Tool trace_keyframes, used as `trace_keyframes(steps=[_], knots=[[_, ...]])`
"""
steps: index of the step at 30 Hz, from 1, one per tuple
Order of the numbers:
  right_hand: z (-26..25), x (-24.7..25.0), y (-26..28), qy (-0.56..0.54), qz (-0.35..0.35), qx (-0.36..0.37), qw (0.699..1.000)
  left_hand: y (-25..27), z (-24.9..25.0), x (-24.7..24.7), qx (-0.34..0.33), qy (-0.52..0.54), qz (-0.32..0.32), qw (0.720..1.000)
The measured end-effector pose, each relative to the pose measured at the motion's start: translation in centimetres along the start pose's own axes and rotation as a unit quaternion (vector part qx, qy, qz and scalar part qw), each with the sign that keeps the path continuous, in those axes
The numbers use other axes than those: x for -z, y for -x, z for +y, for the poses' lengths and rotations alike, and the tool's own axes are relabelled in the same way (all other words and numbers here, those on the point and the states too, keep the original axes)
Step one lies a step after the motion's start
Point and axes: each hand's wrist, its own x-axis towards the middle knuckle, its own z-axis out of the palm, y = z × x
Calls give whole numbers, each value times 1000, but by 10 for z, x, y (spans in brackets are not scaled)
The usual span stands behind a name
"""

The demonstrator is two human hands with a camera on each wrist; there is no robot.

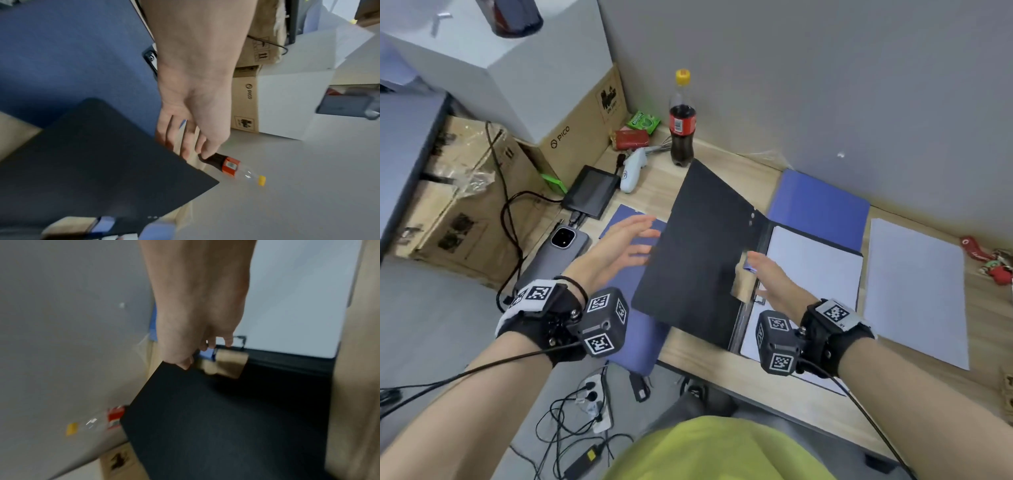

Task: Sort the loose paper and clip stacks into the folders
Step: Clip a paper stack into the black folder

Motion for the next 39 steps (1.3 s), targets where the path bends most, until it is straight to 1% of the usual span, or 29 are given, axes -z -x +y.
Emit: trace_keyframes(steps=[3, 5, 6, 8, 10, 13, 15, 18, 20, 23, 25, 29, 31, 32, 34, 36, 38, 39], knots=[[-35, -12, 19, -71, -122, 12, 990, 16, 27, -21, -22, -9, -118, 993], [-53, -14, 31, -79, -163, 44, 983, 19, 41, -40, -34, -32, -175, 983], [-60, -11, 40, -69, -172, 63, 981, 19, 46, -51, -38, -42, -197, 979], [-63, 4, 52, -38, -172, 101, 979, 17, 54, -75, -39, -54, -235, 970], [-55, 27, 60, -21, -148, 129, 980, 13, 57, -101, -34, -60, -276, 959], [-36, 68, 75, -49, -134, 156, 978, 4, 58, -145, -17, -75, -331, 941], [-19, 94, 83, -83, -119, 160, 976, -3, 53, -173, -7, -90, -346, 934], [13, 130, 90, -109, -33, 147, 983, -15, 37, -207, -2, -128, -335, 934], [40, 149, 91, -135, 34, 118, 983, -25, 22, -219, 5, -161, -301, 940], [85, 172, 91, -144, 123, 40, 981, -41, -2, -221, 31, -195, -236, 952], [116, 181, 90, -142, 155, -18, 977, -52, -18, -215, 56, -196, -189, 961], [156, 182, 83, -143, 162, -87, 972, -62, -42, -202, 97, -207, -96, 969], [164, 176, 77, -146, 165, -104, 970, -62, -56, -192, 123, -214, -64, 967], [166, 173, 74, -151, 165, -109, 969, -61, -64, -187, 136, -222, -58, 964], [169, 166, 68, -165, 163, -118, 966, -56, -81, -180, 164, -247, -75, 952], [173, 160, 64, -174, 156, -124, 964, -47, -94, -181, 194, -258, -111, 940], [175, 159, 61, -182, 163, -123, 962, -39, -100, -185, 199, -272, -137, 932], [175, 160, 60, -184, 165, -126, 961, -38, -102, -187, 194, -272, -140, 932]])
